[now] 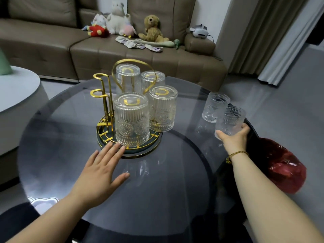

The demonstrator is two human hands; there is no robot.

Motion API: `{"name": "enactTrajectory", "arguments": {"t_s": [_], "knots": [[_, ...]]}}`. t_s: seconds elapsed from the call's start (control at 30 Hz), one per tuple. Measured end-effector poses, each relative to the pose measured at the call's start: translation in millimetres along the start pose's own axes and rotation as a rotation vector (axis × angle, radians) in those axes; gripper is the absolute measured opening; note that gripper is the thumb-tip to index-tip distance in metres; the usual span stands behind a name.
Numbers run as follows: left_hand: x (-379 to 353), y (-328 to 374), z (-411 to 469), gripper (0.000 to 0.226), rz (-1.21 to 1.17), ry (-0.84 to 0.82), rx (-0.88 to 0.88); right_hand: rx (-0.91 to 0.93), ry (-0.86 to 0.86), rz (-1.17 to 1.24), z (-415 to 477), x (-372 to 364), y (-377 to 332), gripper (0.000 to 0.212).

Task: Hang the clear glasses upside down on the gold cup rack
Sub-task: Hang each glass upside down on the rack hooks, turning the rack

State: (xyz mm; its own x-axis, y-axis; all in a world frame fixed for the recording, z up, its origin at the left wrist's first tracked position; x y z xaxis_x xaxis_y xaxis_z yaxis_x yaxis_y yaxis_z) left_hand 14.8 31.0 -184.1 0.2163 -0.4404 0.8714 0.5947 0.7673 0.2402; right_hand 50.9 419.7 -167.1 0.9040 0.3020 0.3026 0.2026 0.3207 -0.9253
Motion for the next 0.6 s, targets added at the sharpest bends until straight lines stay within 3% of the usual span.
{"name": "enactTrajectory", "arguments": {"t_s": [0.23,0.47,0.53,0.6], "knots": [[-5,-8,0,0.1,0.001,-0.068,0.042,0.182,-0.095,0.041,-34,9,-74,0.079],[9,-29,9,0.123,-0.074,-0.033,0.155,0.455,-0.403,0.016,-76,-3,-193,0.062],[13,-41,16,0.122,-0.071,-0.014,0.179,0.545,-0.492,-0.017,-93,-11,-228,0.056],[10,-52,17,0.097,-0.061,-0.026,0.172,0.628,-0.549,-0.127,-110,-26,-257,0.054]]}}
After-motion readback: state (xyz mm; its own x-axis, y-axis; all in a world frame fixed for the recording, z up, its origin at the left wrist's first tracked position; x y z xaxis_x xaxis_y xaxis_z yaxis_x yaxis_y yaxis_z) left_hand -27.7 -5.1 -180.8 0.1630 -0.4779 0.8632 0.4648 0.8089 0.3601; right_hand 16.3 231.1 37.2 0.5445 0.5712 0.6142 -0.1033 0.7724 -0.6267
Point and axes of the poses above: each hand's wrist, its own z-axis towards the middle knuckle, its own x-axis out of the back of the hand, y = z × x, the point moved 9 cm from there along z, towards the middle knuckle, and after that the axes turned 10 degrees about y, right-handed, at the moved point
